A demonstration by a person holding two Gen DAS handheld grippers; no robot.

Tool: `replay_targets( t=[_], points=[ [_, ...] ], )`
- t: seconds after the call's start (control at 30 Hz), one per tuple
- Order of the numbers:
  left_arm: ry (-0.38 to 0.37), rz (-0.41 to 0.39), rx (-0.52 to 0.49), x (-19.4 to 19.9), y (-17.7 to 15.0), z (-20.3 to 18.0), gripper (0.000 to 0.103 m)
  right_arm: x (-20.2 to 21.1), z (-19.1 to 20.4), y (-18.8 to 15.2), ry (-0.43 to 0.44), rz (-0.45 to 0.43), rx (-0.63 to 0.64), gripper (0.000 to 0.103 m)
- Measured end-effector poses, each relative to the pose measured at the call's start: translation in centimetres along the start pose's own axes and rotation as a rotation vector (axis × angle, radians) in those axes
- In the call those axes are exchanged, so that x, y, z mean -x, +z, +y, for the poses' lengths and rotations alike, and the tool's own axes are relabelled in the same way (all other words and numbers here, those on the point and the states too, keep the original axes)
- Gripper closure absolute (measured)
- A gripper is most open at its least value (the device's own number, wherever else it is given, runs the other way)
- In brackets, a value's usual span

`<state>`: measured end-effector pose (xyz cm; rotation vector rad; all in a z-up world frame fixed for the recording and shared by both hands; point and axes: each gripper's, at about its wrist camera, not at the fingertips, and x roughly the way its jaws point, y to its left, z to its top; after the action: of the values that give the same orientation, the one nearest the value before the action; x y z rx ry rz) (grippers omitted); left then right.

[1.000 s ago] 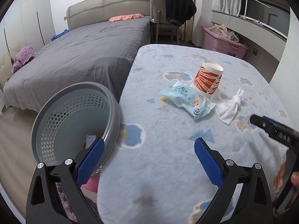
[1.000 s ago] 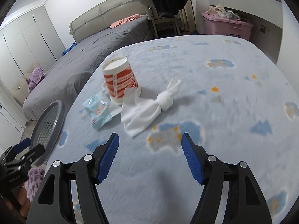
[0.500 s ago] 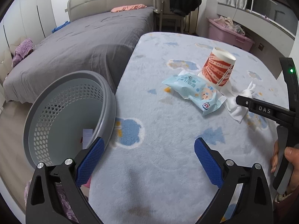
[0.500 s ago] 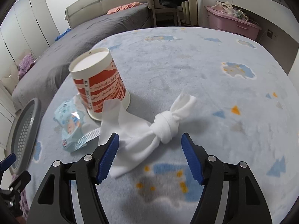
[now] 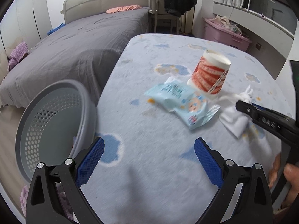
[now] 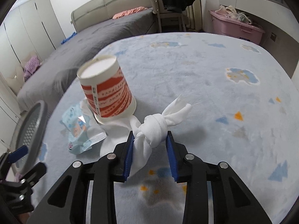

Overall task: Collect trash
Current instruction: 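Grasp the blue wipes packet with the left gripper while the right holds the cloth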

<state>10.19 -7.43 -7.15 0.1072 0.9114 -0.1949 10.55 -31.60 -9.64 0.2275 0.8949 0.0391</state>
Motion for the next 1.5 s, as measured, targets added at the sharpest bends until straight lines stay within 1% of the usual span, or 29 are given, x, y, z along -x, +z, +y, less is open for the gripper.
replay_targets(
  t=[0.17,0.3,0.43,0.5,0.57,0.67,0.8,0.87,0.9,0.97,1.13,1.3,1.5],
  points=[
    [-0.010,-0.005,-0.003,-0.9,1.5,-1.8,0.008,2.7,-1.9,0.1,0.000,-0.047,-0.049,0.071],
    [-0.023,-0.010,0.002,-1.8,2.7,-3.1,0.008,3.7,-3.2,0.3,0.011,-0.063,-0.087,0.071],
    [-0.034,0.003,-0.002,-3.2,3.3,-4.7,0.008,3.9,-4.1,0.5,0.034,-0.060,-0.107,0.071],
    [-0.027,0.012,-0.008,-4.0,3.5,-5.3,0.008,4.1,-4.2,0.5,0.038,-0.061,-0.106,0.071],
    [-0.001,0.019,-0.012,-4.9,3.5,-5.6,0.008,4.3,-4.2,0.5,0.044,-0.065,-0.107,0.071],
    [0.025,0.034,0.000,-5.4,3.5,-5.0,0.008,4.6,-4.4,0.5,0.048,-0.069,-0.108,0.071],
    [0.054,0.038,0.019,-5.3,2.8,-3.0,0.007,4.7,-4.4,0.5,0.054,-0.072,-0.109,0.071],
    [0.047,0.035,0.032,-4.9,2.4,-2.2,0.007,4.8,-4.3,0.4,0.055,-0.073,-0.104,0.071],
    [0.083,0.035,0.033,-4.7,2.3,-1.7,0.007,4.7,-4.3,0.4,0.056,-0.072,-0.103,0.071],
    [0.097,0.033,0.033,-4.5,2.0,-1.1,0.007,4.7,-4.2,0.4,0.057,-0.070,-0.100,0.071],
    [0.081,0.023,0.060,-3.3,2.0,0.1,0.007,4.6,-4.0,0.4,0.058,-0.070,-0.099,0.071],
    [0.051,0.012,0.083,-3.1,3.2,-0.6,0.007,4.6,-3.9,0.4,0.058,-0.067,-0.093,0.071],
    [0.049,0.022,0.123,-4.3,4.9,-1.6,0.007,4.5,-3.8,0.5,0.060,-0.067,-0.096,0.071]
  ],
)
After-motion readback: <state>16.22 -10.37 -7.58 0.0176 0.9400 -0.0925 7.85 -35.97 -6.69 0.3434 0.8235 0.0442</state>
